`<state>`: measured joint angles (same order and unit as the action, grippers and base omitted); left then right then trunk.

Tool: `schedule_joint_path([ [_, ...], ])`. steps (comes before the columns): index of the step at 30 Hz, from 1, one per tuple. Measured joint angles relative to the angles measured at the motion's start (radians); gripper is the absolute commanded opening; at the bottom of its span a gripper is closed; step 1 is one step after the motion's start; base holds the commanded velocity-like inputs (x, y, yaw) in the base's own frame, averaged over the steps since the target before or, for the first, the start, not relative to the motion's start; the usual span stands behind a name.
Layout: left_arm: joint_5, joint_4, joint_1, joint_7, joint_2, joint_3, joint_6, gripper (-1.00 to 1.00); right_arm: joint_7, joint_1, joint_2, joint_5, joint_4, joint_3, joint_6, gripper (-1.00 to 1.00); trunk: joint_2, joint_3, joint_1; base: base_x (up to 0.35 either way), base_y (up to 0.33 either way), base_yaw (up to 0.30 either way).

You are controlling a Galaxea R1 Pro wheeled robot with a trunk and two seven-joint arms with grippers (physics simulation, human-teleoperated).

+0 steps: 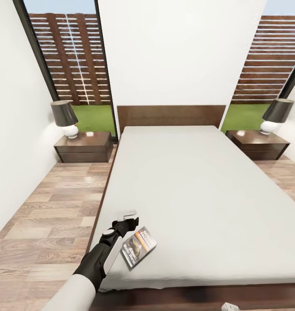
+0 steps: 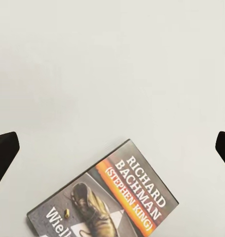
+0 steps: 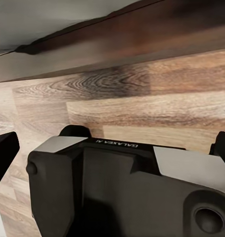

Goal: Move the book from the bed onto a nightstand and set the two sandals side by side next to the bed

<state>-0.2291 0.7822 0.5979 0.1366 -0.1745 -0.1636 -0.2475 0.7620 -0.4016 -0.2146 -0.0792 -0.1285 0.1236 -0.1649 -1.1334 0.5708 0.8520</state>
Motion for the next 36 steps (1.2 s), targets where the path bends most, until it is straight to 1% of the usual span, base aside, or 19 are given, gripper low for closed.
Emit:
schedule_joint_path([
  [12, 0.000, 0.000, 0.000, 0.000, 0.000, 0.000, 0.000, 1.00, 0.000, 0.000, 0.000, 0.000, 0.000, -0.001, 0.000, 1.00, -0.084, 0.038, 0.046, 0.000, 0.000, 0.000],
  [22, 0.000, 0.000, 0.000, 0.000, 0.000, -0.013, 0.000, 1.00, -0.001, 0.000, 0.000, 0.000, 0.000, -0.001, 0.000, 1.00, -0.154, 0.069, 0.084, 0.000, 0.000, 0.000],
  [36, 0.000, 0.000, 0.000, -0.001, 0.000, -0.014, 0.000, 1.00, -0.001, 0.000, 0.000, 0.000, 0.000, -0.001, 0.000, 1.00, -0.252, 0.113, 0.138, 0.000, 0.000, 0.000],
])
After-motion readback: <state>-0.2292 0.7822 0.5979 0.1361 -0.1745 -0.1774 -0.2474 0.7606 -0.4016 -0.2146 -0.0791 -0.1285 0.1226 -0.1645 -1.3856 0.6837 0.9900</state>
